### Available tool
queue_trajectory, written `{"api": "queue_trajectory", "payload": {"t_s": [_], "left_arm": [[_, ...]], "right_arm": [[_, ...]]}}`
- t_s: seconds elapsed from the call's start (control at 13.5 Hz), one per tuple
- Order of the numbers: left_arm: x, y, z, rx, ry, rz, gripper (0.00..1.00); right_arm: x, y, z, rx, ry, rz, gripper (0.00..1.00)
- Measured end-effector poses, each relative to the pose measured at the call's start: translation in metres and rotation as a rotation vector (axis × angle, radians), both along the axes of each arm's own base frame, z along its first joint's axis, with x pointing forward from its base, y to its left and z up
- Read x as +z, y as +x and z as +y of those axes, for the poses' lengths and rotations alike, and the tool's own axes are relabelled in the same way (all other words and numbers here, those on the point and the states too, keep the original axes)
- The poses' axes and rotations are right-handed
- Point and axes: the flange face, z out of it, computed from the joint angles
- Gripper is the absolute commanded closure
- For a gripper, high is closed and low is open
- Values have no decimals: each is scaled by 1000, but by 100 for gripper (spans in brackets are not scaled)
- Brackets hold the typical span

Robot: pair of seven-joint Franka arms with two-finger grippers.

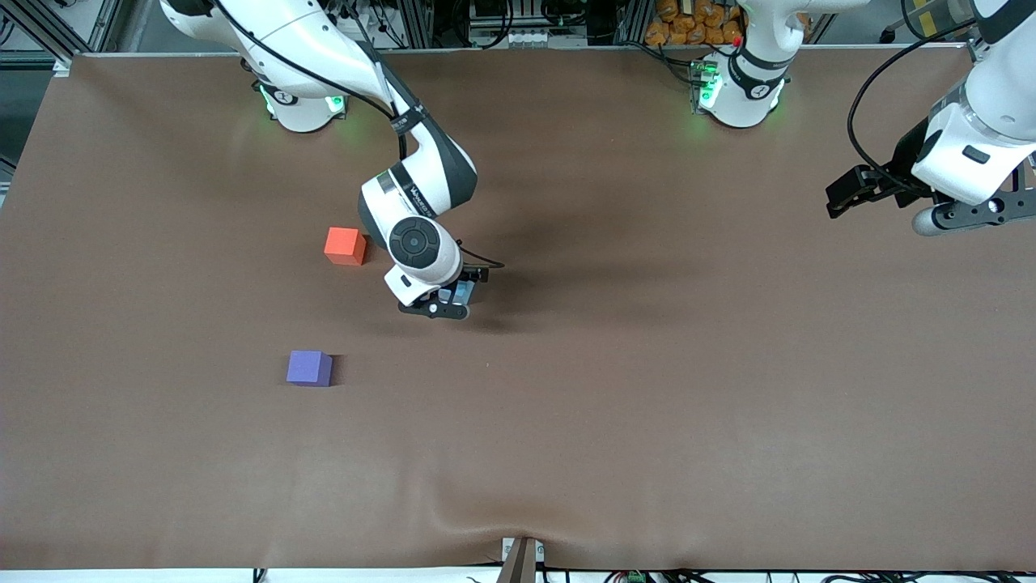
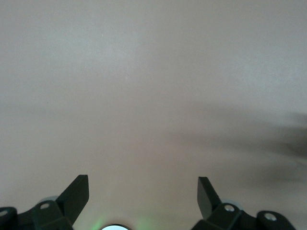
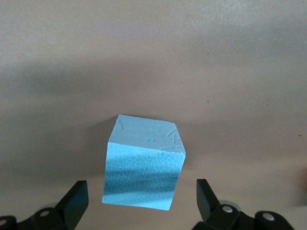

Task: Place blue block between orange and purple blocks
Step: 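Grasp the blue cube with the right gripper, then move the blue cube with the right gripper between orange and purple cubes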

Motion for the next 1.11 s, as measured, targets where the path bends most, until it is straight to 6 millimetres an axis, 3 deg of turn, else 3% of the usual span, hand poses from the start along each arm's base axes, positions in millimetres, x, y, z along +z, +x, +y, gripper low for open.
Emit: {"api": "queue_trajectory", "payload": {"t_s": [0.3,0.37,0.45,0.52,0.67,0.82,0.89,0.97,1.11], "left_arm": [[-2,0,0,0,1,4,0],[-3,0,0,0,1,4,0],[-3,0,0,0,0,3,0],[-2,0,0,0,0,2,0],[-2,0,0,0,0,2,0],[-2,0,0,0,0,2,0],[-2,0,0,1,0,2,0],[-2,0,0,1,0,1,0],[-2,0,0,1,0,1,0]], "right_arm": [[-8,-4,0,-11,-6,2,0],[-11,-4,0,-16,-5,-3,6],[-13,-3,0,-27,-4,-11,17],[-17,-3,0,-37,-4,-16,61],[-21,-3,0,-44,-7,-16,83],[-18,-1,2,-52,-6,-20,90],[-14,1,2,-53,-7,-19,100],[-5,6,2,-50,-14,-7,100],[33,26,-7,-31,-28,34,99]]}}
